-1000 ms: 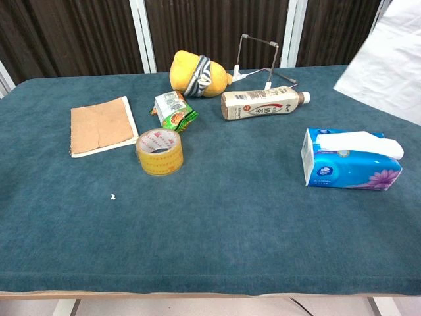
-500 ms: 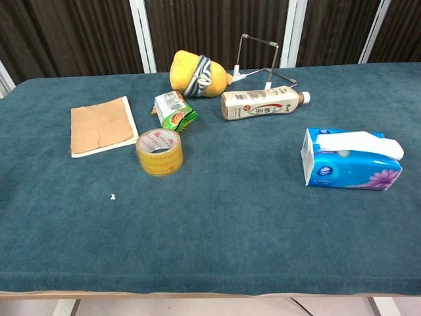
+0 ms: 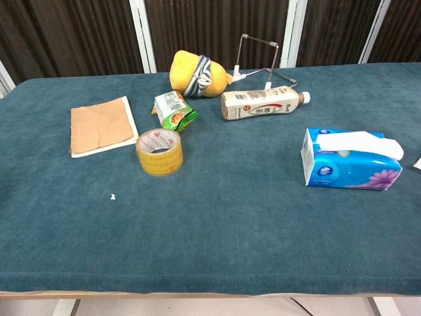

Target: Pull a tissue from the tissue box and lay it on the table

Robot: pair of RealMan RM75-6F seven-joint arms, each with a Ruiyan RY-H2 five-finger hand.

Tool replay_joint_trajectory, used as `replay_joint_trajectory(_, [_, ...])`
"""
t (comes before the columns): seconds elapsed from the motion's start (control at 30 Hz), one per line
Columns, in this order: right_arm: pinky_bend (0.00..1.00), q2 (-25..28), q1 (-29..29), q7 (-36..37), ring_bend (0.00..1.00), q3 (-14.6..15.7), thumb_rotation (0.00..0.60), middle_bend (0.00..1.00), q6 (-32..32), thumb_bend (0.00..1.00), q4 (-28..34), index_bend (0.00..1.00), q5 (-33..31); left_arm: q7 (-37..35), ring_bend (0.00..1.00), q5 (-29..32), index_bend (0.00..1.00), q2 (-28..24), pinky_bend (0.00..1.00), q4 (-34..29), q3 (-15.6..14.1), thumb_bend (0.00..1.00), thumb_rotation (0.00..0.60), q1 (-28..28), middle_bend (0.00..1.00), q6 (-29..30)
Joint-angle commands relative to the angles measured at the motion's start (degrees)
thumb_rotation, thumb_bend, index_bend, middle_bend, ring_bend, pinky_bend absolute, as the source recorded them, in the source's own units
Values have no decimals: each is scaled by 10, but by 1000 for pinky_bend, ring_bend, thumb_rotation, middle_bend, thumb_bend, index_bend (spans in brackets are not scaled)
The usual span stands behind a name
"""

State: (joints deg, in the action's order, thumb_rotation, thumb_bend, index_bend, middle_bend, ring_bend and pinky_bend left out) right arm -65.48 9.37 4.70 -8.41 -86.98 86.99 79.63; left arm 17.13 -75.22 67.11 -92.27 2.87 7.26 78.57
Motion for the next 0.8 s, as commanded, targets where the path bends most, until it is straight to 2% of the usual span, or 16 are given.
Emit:
replay_joint_trajectory(0.03, [142,1,-3,15,0,4,600,0,-7,57,0,0,18,1,201,0,272,0,428,0,0,448,600,1,210,-1])
replay_joint_trajectory(0.23, [136,-11,-2,4,0,0,600,0,-21,52,18,0,34,13,203,-1,272,2,429,0,-1,448,600,0,211,5])
replay_joint_trajectory(0.53, [157,-33,-21,-134,0,23,600,0,-24,52,35,0,23,35,200,-16,271,2,428,-19,1,448,600,-18,210,57])
replay_joint_trajectory(0.67, [158,-38,-34,-146,0,18,600,0,-37,52,44,0,12,39,198,-11,269,-1,429,-29,3,448,600,-26,207,69])
replay_joint_trajectory(0.8, [160,-27,-35,-151,0,19,600,0,-18,53,56,0,-3,40,198,-4,269,-4,429,-36,7,448,600,-30,206,73])
